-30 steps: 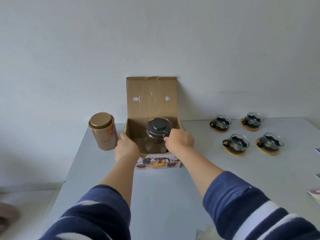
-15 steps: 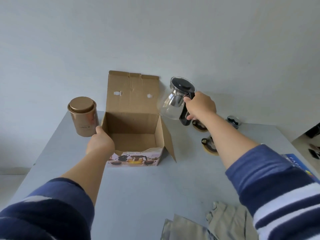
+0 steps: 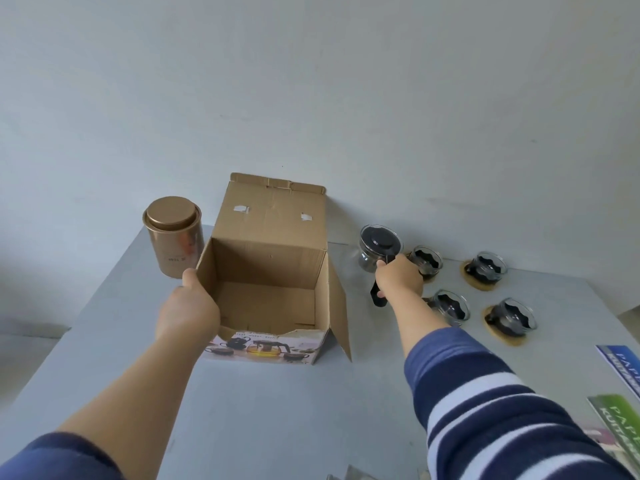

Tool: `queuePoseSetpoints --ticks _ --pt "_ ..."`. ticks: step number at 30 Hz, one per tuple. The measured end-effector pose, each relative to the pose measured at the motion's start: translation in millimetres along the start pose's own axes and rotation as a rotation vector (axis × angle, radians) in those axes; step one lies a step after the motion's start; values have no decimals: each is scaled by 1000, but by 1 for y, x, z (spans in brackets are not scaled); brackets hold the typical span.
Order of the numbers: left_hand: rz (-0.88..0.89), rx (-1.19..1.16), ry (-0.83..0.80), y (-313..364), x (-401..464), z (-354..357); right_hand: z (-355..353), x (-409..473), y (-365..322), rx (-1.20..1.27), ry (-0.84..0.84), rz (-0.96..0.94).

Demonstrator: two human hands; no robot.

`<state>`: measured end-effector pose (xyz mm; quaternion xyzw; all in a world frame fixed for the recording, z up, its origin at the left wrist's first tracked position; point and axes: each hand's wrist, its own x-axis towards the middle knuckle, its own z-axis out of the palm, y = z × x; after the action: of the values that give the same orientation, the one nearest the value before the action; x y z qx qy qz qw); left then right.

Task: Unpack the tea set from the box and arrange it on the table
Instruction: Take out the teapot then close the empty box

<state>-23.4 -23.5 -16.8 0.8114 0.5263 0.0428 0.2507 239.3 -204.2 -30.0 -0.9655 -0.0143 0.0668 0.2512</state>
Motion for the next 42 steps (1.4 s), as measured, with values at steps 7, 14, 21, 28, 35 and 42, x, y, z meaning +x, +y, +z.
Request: queuePoseSetpoints --ticks 7,14,21,28,35,42 --pt "-12 20 30 1 1 4 6 6 -1 20 26 6" --pt "-31 6 29 5 -2 6 7 -67 20 333 -22 165" --pt "-18 13 -12 3 -7 -1 45 -146 40 702 -335 547" --pt "-2 4 -48 -4 -9 -8 -3 -150 42 1539 -257 776" --pt "30 -106 -71 -9 -12 -12 -33 -172 21 1526 -29 317" --pt "99 -201 -15 -21 -6 -12 -19 -192 -25 775 -12 -525"
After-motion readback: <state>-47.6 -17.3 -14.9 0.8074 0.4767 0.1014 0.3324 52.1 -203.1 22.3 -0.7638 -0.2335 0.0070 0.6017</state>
